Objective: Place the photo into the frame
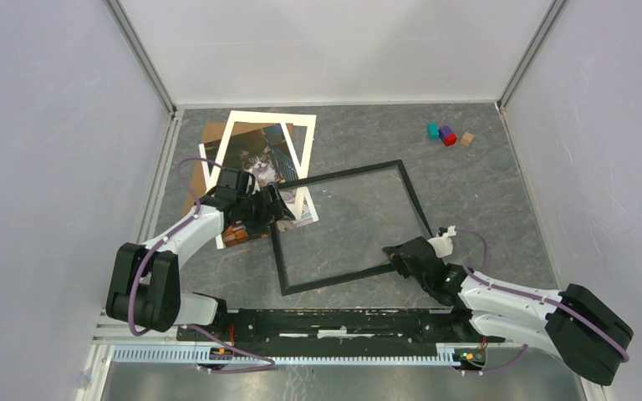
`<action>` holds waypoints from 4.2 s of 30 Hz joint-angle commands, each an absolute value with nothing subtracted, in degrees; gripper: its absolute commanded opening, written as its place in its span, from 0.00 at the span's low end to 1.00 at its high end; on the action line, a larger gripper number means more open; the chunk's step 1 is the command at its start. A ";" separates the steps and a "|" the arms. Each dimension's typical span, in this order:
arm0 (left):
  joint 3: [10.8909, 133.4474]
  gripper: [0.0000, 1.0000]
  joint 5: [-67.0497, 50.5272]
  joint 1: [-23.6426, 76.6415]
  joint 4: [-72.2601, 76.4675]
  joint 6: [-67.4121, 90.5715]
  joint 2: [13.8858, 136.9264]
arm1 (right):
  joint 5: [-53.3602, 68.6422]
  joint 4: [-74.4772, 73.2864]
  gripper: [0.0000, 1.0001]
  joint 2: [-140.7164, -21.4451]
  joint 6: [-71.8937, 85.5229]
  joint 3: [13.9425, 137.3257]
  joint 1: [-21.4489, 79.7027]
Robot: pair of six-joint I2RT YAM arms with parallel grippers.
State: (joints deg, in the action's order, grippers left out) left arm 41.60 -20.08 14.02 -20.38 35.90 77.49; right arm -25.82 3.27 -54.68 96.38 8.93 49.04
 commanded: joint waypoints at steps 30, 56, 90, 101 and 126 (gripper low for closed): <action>40.43 0.98 -17.73 14.85 -24.98 31.86 70.96 | -20.50 -33.38 0.98 -39.63 41.64 23.82 49.20; 36.67 0.94 -14.36 21.33 -19.84 38.05 75.27 | 14.46 -9.07 0.98 -74.84 7.78 41.08 2.10; 56.81 0.91 -12.67 43.82 -12.68 52.73 89.36 | 11.14 3.87 0.61 -61.00 20.24 14.76 -11.90; 70.54 0.94 -10.18 47.31 -19.79 46.66 103.96 | 9.87 5.56 0.62 -63.41 17.68 16.25 -13.74; 72.01 0.93 -13.62 11.69 -25.68 37.24 96.47 | 13.63 9.94 0.86 -103.29 33.62 68.42 34.63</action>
